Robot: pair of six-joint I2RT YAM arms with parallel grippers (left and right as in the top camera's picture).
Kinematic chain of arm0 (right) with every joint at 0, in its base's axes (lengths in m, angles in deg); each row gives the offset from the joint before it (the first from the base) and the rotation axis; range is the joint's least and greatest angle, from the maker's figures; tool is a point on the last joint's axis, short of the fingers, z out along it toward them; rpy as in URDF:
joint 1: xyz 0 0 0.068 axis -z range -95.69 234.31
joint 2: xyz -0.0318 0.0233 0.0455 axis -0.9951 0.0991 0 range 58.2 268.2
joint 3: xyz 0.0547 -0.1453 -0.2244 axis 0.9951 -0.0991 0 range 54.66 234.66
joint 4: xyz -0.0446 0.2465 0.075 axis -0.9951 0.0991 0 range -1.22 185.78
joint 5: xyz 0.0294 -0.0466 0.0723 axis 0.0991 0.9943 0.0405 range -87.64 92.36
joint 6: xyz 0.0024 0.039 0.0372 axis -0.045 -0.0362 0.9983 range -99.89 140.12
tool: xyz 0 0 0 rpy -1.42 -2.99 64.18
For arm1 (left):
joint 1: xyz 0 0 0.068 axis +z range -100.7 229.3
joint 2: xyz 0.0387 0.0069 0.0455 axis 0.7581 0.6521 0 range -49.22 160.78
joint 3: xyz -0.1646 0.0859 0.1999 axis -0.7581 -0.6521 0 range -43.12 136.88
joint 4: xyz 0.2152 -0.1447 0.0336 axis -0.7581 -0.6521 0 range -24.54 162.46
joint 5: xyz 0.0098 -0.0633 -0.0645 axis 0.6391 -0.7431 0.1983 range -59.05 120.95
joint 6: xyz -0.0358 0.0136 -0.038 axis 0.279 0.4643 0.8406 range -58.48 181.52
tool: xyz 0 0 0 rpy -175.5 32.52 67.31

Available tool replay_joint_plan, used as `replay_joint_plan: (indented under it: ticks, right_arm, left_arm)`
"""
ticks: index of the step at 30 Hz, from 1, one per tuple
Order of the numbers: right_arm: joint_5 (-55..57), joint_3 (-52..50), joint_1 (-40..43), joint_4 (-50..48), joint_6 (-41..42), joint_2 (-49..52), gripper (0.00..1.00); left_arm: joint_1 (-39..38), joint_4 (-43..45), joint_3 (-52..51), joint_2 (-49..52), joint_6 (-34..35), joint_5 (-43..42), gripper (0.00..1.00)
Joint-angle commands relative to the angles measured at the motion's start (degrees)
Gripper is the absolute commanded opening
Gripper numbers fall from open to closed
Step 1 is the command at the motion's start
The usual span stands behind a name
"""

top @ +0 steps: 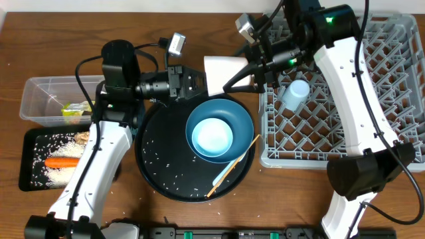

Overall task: Sort waste into correct bins and load items into the dishwasher rack
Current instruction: 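Close the right gripper on the pink cup held by the left gripper, then release the left gripper and carry the pink cup right into the rack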

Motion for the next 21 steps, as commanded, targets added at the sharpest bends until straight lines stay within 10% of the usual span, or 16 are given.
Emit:
replay_joint_plan:
  ticks: [1,21]
  right_arm:
    - [-8.04,0.87,1.27,-2.58,0.48,-0.55,0.49]
    - [2.10,0.92,5.81,-12.98,18.58,-5.88,0.49]
  left_arm:
    - [-2.12,-1.25,-0.90,0.04,-2.08,-3.10,0.06]
    - [3.85,-2.12,-0.90,0.02,-3.39,-1.11,0.06]
